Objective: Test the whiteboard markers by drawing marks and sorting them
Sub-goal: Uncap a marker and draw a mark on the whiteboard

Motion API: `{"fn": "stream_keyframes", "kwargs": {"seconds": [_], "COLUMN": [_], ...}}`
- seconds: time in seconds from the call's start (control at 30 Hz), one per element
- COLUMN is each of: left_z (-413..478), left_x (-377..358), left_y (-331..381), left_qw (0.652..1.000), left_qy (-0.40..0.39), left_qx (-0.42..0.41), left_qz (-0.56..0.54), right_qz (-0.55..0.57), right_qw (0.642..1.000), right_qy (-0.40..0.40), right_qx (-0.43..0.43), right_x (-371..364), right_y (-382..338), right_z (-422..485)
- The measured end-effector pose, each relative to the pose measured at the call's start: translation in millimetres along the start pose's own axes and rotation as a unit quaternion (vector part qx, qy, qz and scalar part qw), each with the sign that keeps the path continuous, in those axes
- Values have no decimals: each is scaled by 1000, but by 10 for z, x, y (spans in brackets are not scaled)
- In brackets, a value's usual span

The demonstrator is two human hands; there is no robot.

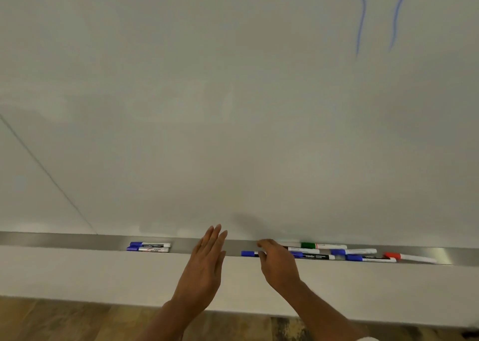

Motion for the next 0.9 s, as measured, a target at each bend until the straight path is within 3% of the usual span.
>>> {"fn": "stream_keyframes", "kwargs": {"seconds": [0.33, 0.57, 0.63, 0.73, 0.8, 0.9], "left_z": [248, 342, 390, 515, 605, 775], "left_x": [-240, -264, -190, -53, 112, 468], "left_y": [-298, -519, -534, -569, -542, -367], "left_qw": [998, 997, 995, 980, 951, 907], "left_qy": [12, 36, 43, 23, 40, 87], "left_qx": [-36, -11, 14, 117, 175, 203], "left_qz": [-44, -65, -87, -161, -253, -359], "right_qz": [-106, -124, -111, -50, 3, 113], "right_qw": [991, 989, 993, 991, 982, 969], "right_qy": [-73, -72, -29, 76, 141, 201], "right_qx": [-34, 19, 37, 95, 124, 92], "right_x": [-575, -748, -696, -463, -178, 312], "right_y": [192, 136, 63, -218, -509, -795], "right_z": [354, 494, 497, 481, 441, 427]}}
Point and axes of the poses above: each hand's wrist, its own z-axis towards the middle knuckle, its own x-axis out of the back of the hand, y = z × x, the point moved 10 cm from there along z, towards the middle knuckle, and after that the axes turned 2 degrees about y, right-handed, at the moved point
